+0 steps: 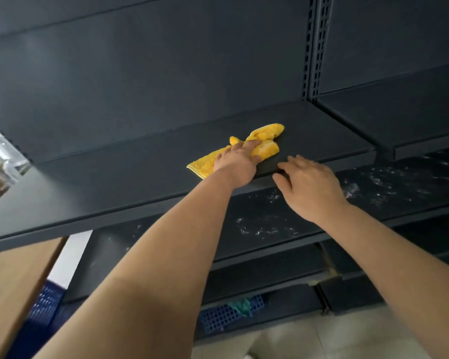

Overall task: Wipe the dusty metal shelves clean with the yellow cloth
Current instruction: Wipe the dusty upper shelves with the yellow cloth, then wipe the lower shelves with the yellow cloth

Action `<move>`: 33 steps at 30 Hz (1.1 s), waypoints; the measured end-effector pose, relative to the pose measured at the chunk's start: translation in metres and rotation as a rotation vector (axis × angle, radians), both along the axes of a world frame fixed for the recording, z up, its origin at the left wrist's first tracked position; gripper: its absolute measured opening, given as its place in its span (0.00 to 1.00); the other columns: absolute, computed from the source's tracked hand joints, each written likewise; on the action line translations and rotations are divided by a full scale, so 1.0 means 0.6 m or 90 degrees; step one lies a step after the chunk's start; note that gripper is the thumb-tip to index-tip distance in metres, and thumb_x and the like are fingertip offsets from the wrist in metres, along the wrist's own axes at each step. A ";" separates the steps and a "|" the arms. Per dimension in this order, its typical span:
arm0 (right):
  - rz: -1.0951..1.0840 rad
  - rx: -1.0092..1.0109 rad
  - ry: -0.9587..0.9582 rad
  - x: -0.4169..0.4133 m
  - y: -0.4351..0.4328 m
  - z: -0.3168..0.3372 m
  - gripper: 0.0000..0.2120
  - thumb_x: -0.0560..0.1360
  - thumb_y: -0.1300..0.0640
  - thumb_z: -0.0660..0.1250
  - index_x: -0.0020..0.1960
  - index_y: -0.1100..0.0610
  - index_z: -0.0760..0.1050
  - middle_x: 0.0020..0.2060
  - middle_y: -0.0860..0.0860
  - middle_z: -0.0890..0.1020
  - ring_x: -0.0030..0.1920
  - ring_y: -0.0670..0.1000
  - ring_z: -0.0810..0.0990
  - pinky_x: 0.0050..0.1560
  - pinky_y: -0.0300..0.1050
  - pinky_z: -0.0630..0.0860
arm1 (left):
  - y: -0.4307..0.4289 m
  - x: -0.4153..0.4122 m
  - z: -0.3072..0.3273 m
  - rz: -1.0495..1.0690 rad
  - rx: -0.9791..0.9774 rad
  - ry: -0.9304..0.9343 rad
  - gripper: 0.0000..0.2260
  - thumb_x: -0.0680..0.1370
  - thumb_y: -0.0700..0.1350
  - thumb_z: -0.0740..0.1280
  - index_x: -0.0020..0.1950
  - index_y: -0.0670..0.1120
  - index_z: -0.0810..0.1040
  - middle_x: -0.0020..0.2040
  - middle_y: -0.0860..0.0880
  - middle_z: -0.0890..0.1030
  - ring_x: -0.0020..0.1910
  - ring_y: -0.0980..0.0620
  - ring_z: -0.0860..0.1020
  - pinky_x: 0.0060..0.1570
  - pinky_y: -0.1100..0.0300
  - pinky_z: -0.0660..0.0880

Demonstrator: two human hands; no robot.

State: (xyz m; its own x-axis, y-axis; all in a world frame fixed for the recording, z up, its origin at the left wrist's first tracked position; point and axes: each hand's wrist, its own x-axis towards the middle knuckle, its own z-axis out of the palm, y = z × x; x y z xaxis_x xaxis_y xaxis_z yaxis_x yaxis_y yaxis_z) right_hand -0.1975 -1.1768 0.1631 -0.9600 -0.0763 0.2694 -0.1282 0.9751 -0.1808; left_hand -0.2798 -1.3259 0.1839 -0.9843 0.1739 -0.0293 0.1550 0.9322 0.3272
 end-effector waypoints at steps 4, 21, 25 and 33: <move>0.029 0.014 -0.021 0.021 -0.033 0.002 0.23 0.81 0.44 0.51 0.70 0.54 0.70 0.71 0.54 0.70 0.74 0.55 0.64 0.68 0.55 0.66 | -0.054 0.043 0.001 0.048 0.003 0.010 0.21 0.83 0.51 0.56 0.76 0.61 0.58 0.76 0.48 0.63 0.73 0.43 0.62 0.68 0.46 0.66; 0.128 0.031 -0.034 0.111 -0.275 -0.052 0.19 0.81 0.47 0.55 0.65 0.55 0.74 0.61 0.52 0.78 0.61 0.56 0.74 0.55 0.54 0.71 | -0.309 0.231 -0.079 0.030 0.079 0.284 0.18 0.81 0.42 0.61 0.70 0.55 0.71 0.68 0.50 0.72 0.66 0.43 0.66 0.64 0.49 0.66; 0.126 0.052 -0.064 0.138 -0.342 -0.088 0.18 0.81 0.48 0.55 0.63 0.55 0.75 0.59 0.52 0.79 0.59 0.56 0.75 0.52 0.53 0.71 | -0.368 0.278 -0.129 0.050 0.135 0.286 0.19 0.80 0.39 0.61 0.69 0.54 0.73 0.69 0.49 0.72 0.66 0.42 0.66 0.63 0.49 0.66; 0.141 0.048 -0.184 0.171 -0.420 -0.179 0.19 0.82 0.46 0.52 0.66 0.52 0.74 0.63 0.49 0.77 0.63 0.54 0.73 0.58 0.52 0.70 | -0.503 0.302 -0.255 0.276 0.148 0.051 0.24 0.80 0.38 0.57 0.72 0.57 0.67 0.68 0.48 0.71 0.64 0.41 0.67 0.61 0.48 0.69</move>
State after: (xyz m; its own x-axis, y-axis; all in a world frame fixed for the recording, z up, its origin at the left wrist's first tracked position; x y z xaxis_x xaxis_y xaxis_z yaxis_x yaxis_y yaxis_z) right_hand -0.0950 -1.4289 0.0557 -0.9538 -0.2995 -0.0241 -0.2914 0.9416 -0.1684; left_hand -0.0988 -1.6279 0.0307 -0.9650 -0.2592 0.0403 -0.1979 0.8203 0.5366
